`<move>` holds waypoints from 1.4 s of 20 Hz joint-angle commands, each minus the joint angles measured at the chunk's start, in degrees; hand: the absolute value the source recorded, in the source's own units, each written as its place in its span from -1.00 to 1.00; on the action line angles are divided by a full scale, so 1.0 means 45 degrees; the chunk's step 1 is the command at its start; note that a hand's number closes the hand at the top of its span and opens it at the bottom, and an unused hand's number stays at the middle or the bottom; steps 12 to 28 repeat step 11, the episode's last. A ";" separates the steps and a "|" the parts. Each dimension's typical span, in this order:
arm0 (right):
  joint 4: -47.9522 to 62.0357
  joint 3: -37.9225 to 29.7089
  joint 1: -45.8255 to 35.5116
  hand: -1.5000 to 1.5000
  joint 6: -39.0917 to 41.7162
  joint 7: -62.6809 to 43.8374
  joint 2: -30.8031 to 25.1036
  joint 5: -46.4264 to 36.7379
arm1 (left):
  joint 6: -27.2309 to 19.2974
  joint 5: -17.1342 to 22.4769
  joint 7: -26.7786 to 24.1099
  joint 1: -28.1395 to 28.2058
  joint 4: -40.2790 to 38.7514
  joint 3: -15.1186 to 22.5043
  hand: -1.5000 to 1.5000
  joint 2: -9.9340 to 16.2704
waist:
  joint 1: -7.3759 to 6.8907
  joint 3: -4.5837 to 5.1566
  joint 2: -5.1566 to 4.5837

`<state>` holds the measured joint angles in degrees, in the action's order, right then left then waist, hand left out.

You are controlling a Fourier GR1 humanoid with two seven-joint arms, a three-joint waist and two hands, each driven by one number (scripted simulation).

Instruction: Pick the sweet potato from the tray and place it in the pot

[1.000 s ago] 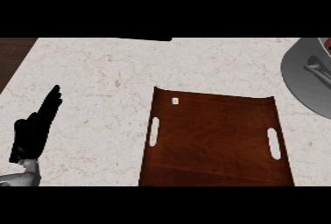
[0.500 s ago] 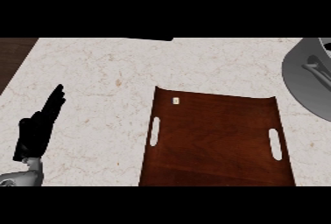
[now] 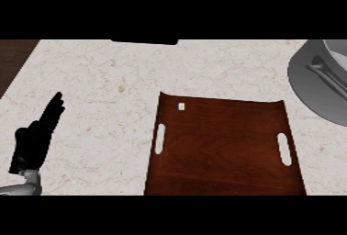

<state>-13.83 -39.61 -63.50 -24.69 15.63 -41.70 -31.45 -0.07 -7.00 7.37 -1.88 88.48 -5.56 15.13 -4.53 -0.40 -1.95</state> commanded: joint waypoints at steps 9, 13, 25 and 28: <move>0.0305 -0.1673 0.1619 -1.00 0.3203 0.1928 -0.1147 0.2208 | 0.0066 0.0112 0.0355 0.0261 0.0166 -0.0489 0.00 0.0217 | 0.0635 0.0051 0.0272; 0.0321 -0.1852 0.2063 -1.00 0.3228 0.2537 -0.0991 0.2479 | 0.0062 0.0035 -0.0247 0.0786 0.0278 -0.0270 0.00 -0.0076 | 0.0532 0.0047 0.0232; 0.0321 -0.1852 0.2063 -1.00 0.3228 0.2537 -0.0991 0.2479 | 0.0062 0.0035 -0.0247 0.0786 0.0278 -0.0270 0.00 -0.0076 | 0.0532 0.0047 0.0232; 0.0321 -0.1852 0.2063 -1.00 0.3228 0.2537 -0.0991 0.2479 | 0.0062 0.0035 -0.0247 0.0786 0.0278 -0.0270 0.00 -0.0076 | 0.0532 0.0047 0.0232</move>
